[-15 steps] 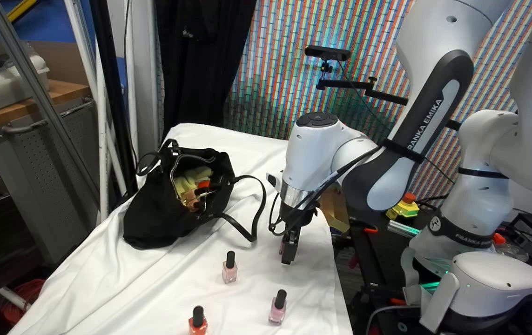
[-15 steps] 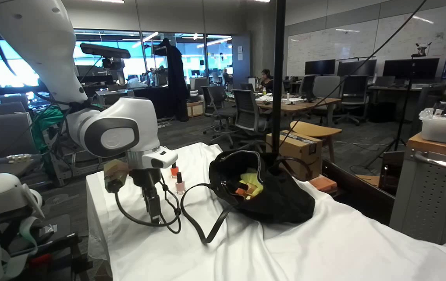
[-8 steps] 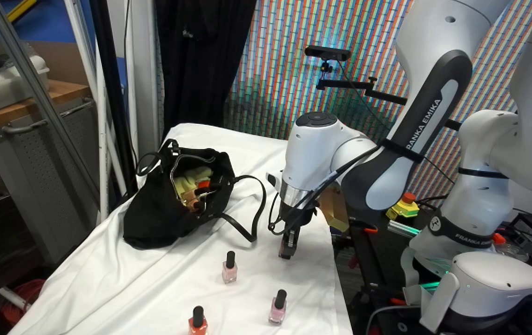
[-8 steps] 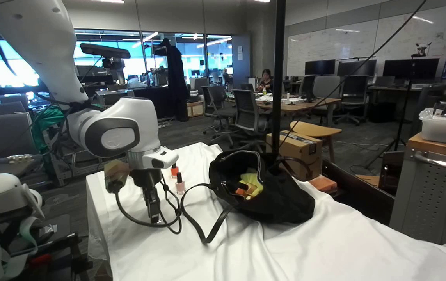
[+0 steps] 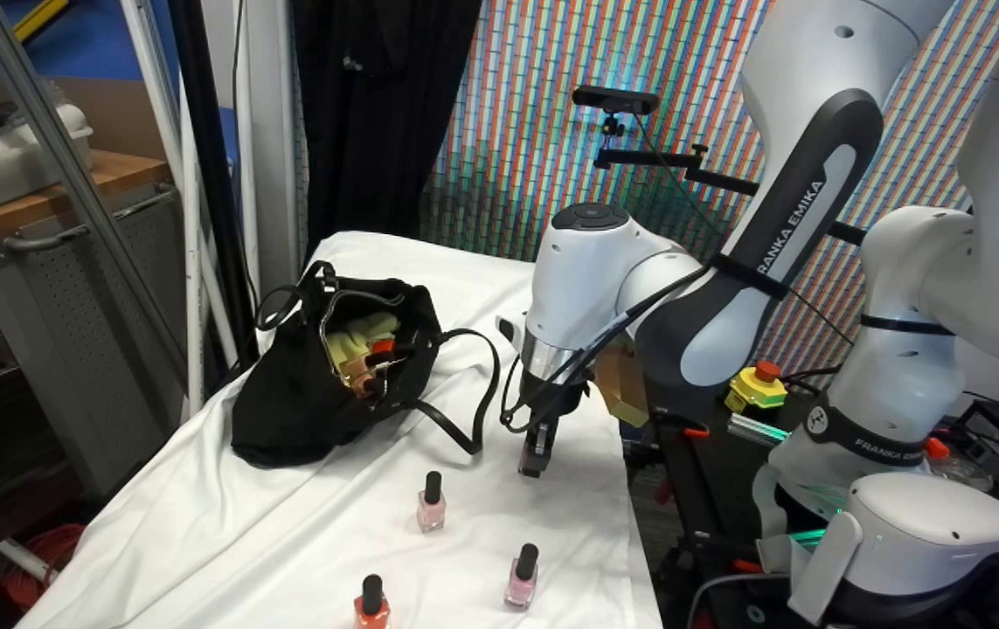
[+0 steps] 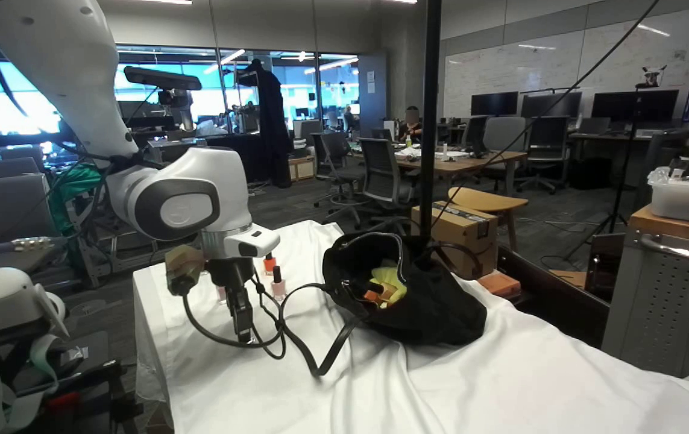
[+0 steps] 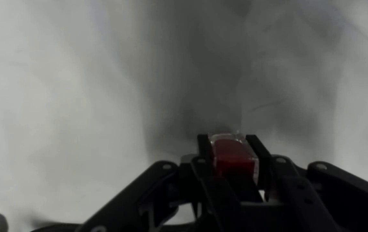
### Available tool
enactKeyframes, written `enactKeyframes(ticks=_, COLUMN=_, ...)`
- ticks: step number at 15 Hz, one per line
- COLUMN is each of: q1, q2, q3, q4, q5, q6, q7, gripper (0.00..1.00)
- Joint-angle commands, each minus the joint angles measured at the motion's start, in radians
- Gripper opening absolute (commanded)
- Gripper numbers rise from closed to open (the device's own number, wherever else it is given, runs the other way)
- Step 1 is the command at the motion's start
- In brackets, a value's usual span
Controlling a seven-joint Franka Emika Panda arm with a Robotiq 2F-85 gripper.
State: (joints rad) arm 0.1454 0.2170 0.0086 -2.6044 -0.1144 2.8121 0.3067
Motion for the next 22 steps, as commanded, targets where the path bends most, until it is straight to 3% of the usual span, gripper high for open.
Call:
enactKeyframes(ticks=1, q1=0.031, q2=-0.081, q3=-0.056, q4=0.013, q5=-0.079, q6=-0.047, q7=0.059, gripper=0.15)
enactKeyframes(ticks=5, q1=0.012, q2=-0.140, q3=-0.068, q4=0.040, q5=-0.160, q6=-0.082, q7=0.095, gripper=0.15)
enactKeyframes(ticks=11, q1=-0.034, q2=-0.191, q3=-0.047, q4=0.112, q5=-0.189, q6=-0.122, q7=0.097, gripper=0.15)
enactKeyframes(ticks=22, q1=-0.048, q2=-0.035, q3=-0.065, q4=0.377, q5=-0.248, q6=-0.125, q7=0.144, gripper=0.15)
